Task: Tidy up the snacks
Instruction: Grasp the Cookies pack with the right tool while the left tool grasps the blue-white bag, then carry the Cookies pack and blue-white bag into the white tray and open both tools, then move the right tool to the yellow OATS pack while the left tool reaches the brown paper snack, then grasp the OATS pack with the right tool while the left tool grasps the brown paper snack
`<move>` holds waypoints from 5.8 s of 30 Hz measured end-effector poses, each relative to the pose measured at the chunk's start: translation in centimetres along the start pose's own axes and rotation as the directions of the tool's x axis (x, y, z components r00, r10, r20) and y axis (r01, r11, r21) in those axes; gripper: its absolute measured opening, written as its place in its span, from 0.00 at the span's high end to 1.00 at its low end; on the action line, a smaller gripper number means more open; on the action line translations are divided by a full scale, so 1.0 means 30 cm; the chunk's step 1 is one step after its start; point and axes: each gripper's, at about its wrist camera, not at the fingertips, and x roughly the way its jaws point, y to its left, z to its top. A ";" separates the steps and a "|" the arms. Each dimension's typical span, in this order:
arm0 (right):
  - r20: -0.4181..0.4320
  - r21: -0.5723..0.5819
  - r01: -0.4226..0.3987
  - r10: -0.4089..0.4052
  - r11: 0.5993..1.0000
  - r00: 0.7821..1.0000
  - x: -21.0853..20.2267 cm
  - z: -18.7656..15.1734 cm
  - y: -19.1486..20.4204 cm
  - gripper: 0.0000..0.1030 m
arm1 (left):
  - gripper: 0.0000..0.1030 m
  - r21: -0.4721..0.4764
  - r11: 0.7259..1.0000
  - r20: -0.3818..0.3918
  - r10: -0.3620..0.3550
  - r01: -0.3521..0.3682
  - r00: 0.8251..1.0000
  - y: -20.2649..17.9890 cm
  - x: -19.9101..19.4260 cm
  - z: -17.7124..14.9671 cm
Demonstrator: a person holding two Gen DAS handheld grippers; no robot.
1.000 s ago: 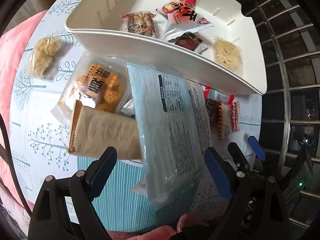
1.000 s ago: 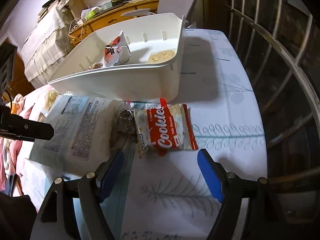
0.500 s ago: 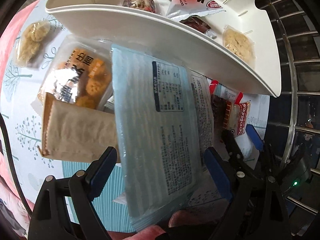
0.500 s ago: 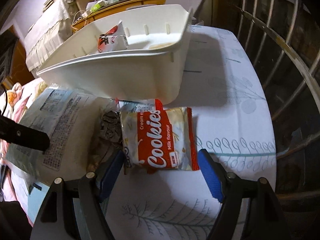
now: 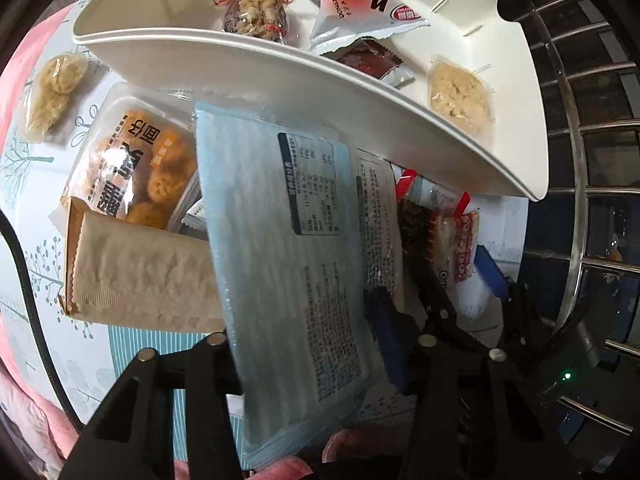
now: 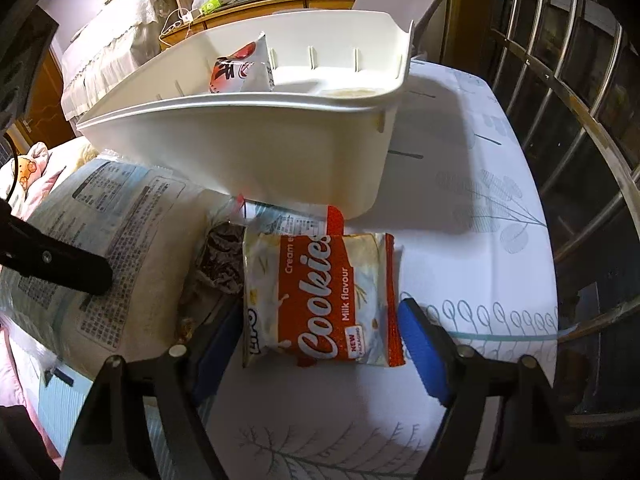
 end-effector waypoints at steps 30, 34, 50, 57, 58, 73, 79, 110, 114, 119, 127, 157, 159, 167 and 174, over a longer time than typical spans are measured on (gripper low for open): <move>0.102 0.171 0.039 -0.057 0.984 0.993 -0.288 0.043 -0.095 0.37 | 0.81 0.185 0.983 0.021 -0.013 0.009 1.000 -0.041 -0.370 -0.032; 0.152 0.165 0.042 -0.067 0.985 0.986 -0.338 0.086 -0.096 0.37 | 0.81 0.219 0.976 0.058 -0.029 0.015 0.998 -0.056 -0.477 -0.031; 0.285 0.074 0.021 -0.041 0.997 0.958 -0.398 0.290 -0.026 0.37 | 0.81 0.236 0.971 0.277 -0.097 0.030 0.956 -0.065 -0.713 0.117; 0.293 0.051 0.015 -0.029 0.999 0.956 -0.341 0.357 -0.012 0.37 | 0.81 0.216 0.974 0.349 -0.147 0.073 0.926 -0.035 -0.671 0.240; 0.288 0.047 0.017 -0.030 0.999 0.957 -0.331 0.364 -0.009 0.36 | 0.81 0.213 0.973 0.347 -0.162 0.091 0.924 -0.029 -0.655 0.259; 0.207 0.088 0.016 -0.034 0.996 0.978 -0.240 0.382 0.011 0.20 | 0.32 0.147 0.986 0.350 -0.120 0.071 0.929 0.061 -0.533 0.329; 0.170 0.150 -0.010 -0.015 0.989 0.985 -0.241 0.363 -0.004 0.20 | 0.32 0.145 0.988 0.335 -0.094 0.048 0.938 0.114 -0.547 0.261; -0.047 0.404 -0.057 0.083 0.913 0.995 -0.285 0.007 0.136 0.20 | 0.28 0.398 0.917 0.192 -0.094 0.010 0.977 0.250 -0.490 -0.145; -0.059 0.476 -0.053 0.091 0.878 0.994 -0.280 -0.023 0.167 0.20 | 0.28 0.471 0.882 0.154 -0.094 0.010 0.984 0.273 -0.489 -0.155; -0.059 0.589 -0.068 0.127 0.805 0.990 -0.269 -0.062 0.209 0.20 | 0.27 0.566 0.824 0.111 -0.079 0.002 0.991 0.300 -0.491 -0.150; -0.034 0.769 -0.101 0.198 0.631 0.980 -0.235 -0.131 0.262 0.20 | 0.27 0.724 0.689 0.083 -0.037 -0.035 0.996 0.309 -0.476 -0.131; 0.045 0.987 -0.089 0.300 0.134 0.953 -0.036 -0.243 0.341 0.20 | 0.21 0.983 -0.083 0.169 0.047 -0.165 0.984 0.236 -0.192 -0.186; 0.042 0.992 -0.078 0.312 0.104 0.949 -0.019 -0.242 0.338 0.20 | 0.21 0.981 -0.101 0.169 0.055 -0.163 0.984 0.235 -0.177 -0.188; -0.035 0.994 0.001 0.316 0.106 0.948 0.020 -0.205 0.322 0.23 | 0.21 0.964 -0.186 0.210 0.104 -0.188 0.972 0.228 -0.102 -0.213; -0.111 0.987 0.065 0.324 0.147 0.939 0.038 -0.172 0.319 0.31 | 0.25 0.957 -0.198 0.240 0.121 -0.214 0.963 0.218 -0.061 -0.227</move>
